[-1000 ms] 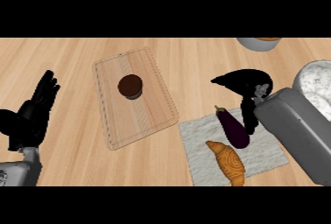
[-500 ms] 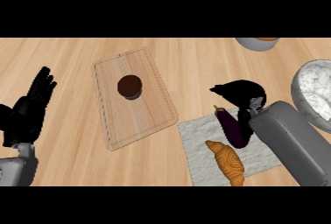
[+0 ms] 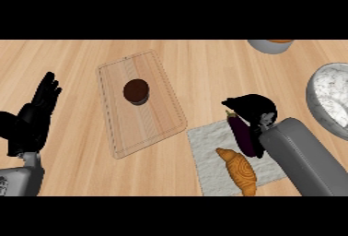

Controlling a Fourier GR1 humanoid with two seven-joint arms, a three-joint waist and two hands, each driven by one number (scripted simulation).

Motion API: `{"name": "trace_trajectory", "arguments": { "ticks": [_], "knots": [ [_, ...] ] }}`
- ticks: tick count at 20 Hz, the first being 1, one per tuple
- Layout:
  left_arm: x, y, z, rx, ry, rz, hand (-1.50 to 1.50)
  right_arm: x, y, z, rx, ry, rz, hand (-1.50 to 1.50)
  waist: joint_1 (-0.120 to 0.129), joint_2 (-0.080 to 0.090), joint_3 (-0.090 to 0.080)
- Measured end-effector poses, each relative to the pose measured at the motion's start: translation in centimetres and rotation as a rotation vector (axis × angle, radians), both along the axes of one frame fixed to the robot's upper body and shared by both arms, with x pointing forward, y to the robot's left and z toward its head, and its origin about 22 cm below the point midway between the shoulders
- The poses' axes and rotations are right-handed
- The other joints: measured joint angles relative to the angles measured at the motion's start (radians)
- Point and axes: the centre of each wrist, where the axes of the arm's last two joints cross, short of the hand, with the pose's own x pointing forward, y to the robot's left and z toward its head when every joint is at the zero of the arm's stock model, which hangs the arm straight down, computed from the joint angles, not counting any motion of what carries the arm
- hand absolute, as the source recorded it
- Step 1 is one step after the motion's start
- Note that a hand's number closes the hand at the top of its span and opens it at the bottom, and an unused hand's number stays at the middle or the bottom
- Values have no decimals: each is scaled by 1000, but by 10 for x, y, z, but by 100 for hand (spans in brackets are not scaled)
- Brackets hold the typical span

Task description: Pick the eggplant from the placemat and place it in the bowl

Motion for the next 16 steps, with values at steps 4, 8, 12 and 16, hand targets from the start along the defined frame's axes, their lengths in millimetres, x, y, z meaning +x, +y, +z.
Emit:
{"name": "trace_trajectory", "arguments": {
  "ticks": [4,8,12,16],
  "knots": [
    [-2,-1,7,-2,2,-1,0,4,-4,-12,-4,-9,-5,-150,2,0,-1],
    [-2,-1,6,2,-2,-7,0,4,-3,-19,-12,0,-12,150,1,-3,-3],
    [-1,1,4,1,3,-10,0,9,0,-23,-7,20,-9,150,1,-11,-10],
    [2,1,4,7,-2,-9,0,14,0,-28,8,6,2,150,0,-15,-15]
  ]
}}
